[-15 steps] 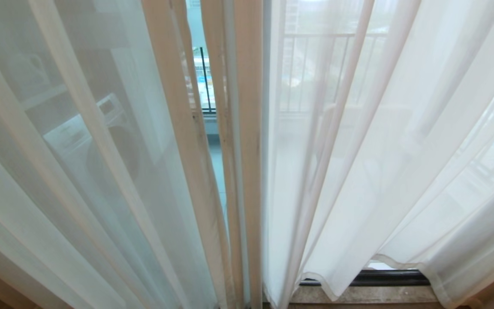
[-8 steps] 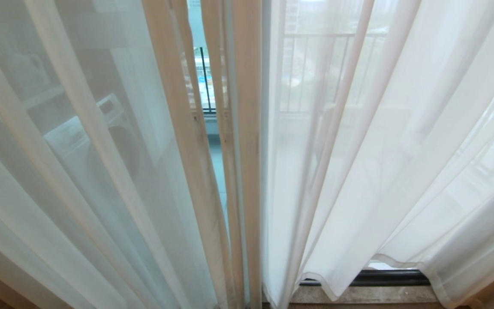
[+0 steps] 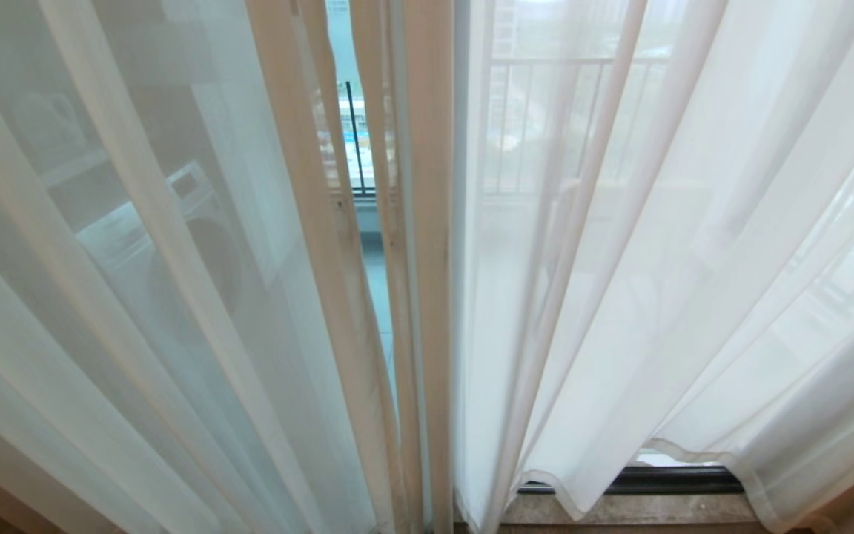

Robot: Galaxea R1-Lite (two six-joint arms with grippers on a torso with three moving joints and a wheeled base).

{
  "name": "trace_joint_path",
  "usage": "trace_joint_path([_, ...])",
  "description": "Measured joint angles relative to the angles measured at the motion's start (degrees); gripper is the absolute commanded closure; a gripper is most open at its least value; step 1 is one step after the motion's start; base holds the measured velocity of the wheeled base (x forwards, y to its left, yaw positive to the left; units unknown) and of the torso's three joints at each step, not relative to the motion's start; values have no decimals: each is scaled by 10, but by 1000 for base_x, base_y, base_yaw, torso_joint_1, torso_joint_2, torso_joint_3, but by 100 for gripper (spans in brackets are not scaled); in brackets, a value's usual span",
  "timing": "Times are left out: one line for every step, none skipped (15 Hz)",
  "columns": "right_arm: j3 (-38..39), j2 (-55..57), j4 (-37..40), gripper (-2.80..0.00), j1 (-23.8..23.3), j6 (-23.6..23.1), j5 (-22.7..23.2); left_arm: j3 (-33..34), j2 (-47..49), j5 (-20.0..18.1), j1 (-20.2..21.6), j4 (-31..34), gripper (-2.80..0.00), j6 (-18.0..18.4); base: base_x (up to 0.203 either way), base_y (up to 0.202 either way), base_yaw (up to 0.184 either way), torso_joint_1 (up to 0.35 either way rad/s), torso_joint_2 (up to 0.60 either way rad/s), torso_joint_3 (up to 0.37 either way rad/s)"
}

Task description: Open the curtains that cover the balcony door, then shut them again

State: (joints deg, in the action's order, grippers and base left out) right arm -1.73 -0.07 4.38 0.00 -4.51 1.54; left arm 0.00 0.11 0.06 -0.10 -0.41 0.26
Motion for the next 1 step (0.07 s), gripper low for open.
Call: trace_joint_path([0, 0, 0, 0, 0, 0, 0, 0, 0, 0, 0, 0, 0, 0, 0, 0, 0, 0, 0, 0])
